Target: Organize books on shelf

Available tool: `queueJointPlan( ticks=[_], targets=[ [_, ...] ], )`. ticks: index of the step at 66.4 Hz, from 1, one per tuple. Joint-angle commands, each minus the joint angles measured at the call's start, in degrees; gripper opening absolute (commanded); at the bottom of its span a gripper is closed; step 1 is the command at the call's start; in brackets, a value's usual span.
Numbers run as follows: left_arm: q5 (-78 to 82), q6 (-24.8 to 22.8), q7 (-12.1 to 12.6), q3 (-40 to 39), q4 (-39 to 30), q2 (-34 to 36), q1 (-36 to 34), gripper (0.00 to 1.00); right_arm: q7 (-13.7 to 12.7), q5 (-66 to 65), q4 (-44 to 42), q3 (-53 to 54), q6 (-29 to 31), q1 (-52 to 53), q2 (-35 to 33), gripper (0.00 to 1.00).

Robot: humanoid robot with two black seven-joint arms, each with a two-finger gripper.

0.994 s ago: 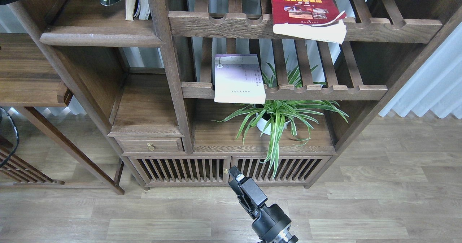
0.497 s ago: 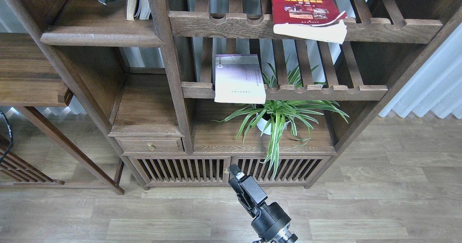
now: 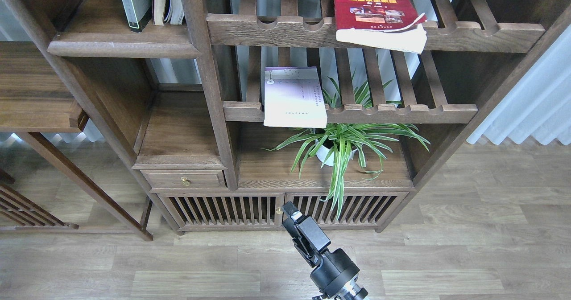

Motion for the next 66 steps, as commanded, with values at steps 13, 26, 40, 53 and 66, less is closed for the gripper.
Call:
queueJointPlan(
  ticks=[13,26,40,53,66],
  targets=[
    [-8.1,0.0,1.2,-0.1,-9.2,7.1,6.6,0.99,0.1,0.1,2.0,1.1,0.0,2.1,0.0,0.98],
    [-14.8,0.0,3.8,-0.1,-19.9,15.9,13.2,1.00,0.1,-0.3,3.1,2.4,0.0,4.8,0.0,0.97],
    [-23.2,0.0,3.8,-1.2,-23.1,18.4,17.9,1.00,0.1,-0.5,3.6,2.4,0.0,9.4,0.0,0.95],
    [-26.7,0.0,3.7,-5.6,-29.7,21.4,26.9,1.00,0.1,-0.5,4.6,2.5,0.0,13.8,0.0,0.94],
    [-27.6,0.0,3.6,-14.3,-31.0,21.4,41.6,1.00,0.1,0.0,5.1,8.3,0.0,16.5,0.0,0.93]
  ],
)
